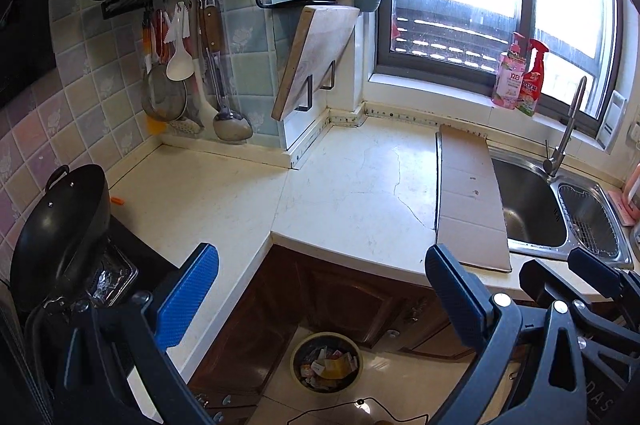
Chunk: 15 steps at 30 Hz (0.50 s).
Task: Collect trash
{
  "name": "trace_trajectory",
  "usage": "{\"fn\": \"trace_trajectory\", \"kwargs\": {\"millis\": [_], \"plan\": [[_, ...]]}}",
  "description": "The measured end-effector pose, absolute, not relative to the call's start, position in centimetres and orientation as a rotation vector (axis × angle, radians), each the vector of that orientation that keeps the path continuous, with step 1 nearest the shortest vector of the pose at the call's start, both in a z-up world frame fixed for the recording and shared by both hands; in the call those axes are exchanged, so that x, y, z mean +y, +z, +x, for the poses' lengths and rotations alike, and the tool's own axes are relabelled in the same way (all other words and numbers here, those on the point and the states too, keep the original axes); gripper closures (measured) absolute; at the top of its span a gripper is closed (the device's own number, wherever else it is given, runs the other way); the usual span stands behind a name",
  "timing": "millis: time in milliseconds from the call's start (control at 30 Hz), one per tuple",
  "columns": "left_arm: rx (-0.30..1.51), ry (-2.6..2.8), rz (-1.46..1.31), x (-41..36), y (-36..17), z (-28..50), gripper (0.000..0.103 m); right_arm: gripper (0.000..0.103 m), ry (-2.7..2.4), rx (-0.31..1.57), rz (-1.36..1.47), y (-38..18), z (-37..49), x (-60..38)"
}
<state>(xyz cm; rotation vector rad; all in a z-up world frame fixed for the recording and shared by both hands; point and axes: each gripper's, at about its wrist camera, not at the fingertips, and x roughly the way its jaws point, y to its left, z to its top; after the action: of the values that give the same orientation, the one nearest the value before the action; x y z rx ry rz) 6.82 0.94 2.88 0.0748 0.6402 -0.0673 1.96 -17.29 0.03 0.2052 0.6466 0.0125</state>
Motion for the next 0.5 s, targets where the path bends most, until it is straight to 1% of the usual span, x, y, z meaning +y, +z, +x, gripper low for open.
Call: {"fn": "trace_trajectory", "kwargs": {"millis": [500], "plan": [[0.685,-0.082,0.093,0.9,2.1,8.0,0.001,0.035,0.001,0.682,0.201,-0.4,2.6,-17.4]]}}
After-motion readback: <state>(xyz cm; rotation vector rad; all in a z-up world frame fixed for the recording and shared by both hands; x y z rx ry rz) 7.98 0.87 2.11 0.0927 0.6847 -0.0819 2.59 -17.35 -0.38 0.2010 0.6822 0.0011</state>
